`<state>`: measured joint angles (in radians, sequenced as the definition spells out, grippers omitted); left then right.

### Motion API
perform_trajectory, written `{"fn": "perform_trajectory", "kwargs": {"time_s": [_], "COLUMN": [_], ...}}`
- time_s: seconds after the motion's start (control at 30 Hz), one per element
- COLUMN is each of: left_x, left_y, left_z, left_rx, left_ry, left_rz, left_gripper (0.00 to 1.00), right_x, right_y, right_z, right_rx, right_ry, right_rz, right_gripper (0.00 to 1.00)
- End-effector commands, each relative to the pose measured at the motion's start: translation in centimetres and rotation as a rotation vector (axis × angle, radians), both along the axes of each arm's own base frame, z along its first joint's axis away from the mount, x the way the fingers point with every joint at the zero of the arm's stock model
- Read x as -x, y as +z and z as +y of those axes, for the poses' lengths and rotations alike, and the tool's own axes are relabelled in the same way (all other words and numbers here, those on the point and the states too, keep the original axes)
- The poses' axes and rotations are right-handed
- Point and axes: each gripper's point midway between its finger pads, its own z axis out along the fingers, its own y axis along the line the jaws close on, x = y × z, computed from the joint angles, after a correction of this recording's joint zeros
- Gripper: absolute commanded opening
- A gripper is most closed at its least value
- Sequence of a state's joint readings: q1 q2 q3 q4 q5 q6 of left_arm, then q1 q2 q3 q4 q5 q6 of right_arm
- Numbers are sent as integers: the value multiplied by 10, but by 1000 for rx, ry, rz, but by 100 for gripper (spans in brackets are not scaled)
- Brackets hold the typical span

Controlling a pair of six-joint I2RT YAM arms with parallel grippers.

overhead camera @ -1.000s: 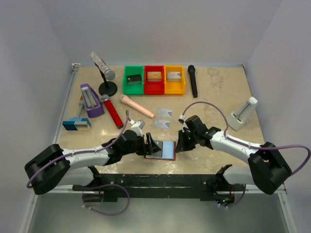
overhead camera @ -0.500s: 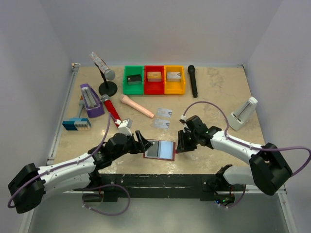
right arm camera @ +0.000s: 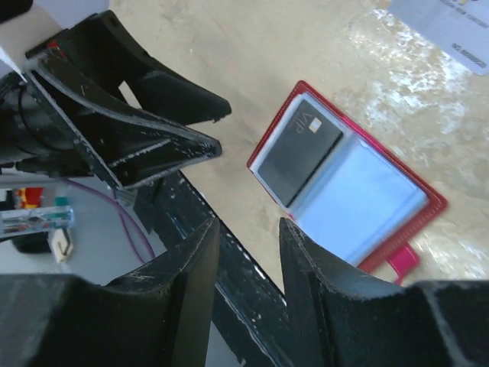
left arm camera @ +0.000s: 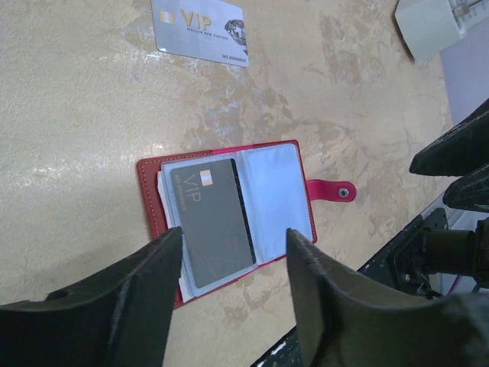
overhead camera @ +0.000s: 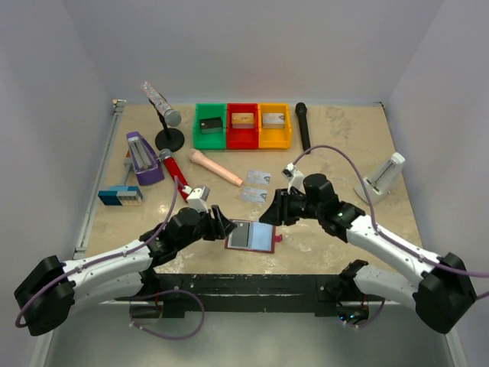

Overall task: Take the credit cards out of the card holder
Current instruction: Remove the credit card from the card holder.

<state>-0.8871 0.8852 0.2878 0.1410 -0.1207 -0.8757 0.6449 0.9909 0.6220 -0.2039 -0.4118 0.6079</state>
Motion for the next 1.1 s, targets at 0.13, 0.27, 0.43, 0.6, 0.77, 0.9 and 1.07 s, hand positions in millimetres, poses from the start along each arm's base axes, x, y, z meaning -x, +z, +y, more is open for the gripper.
{"fn": "perform_trajectory", "kwargs": {"time_s": [0.13,0.27,0.43,0.6,0.77,0.9,1.07], "left_x": [-12,-19,-21,-19,-16,-14,-12], "left_y": [-7,-12,-24,-38,-49,-54,-57], "left_z": [-3,-2,-5,-3,0,1,0], "left_rx": [-13,-31,-61,-84,-90,-93,-86], "left_ry": [2,28,29,37,40,44,40], "left_rz": [-18,-13,14,42,68,82,93], "left_gripper": [29,15,1,0,0,0,0], "right_x": [-14,-20,-25,-24,-22,-20,-17], "right_y": [-13,-29,-49,-64,-77,-87,-96], "right_z": [52,63,71,75,77,76,75], "right_rx": [-190,-172,-114,-98,-78,-62,-47], "right_ry": [66,49,16,10,11,12,13], "right_rz": [115,163,219,259,291,311,336], "right_gripper": [39,37,33,31,31,31,30]}}
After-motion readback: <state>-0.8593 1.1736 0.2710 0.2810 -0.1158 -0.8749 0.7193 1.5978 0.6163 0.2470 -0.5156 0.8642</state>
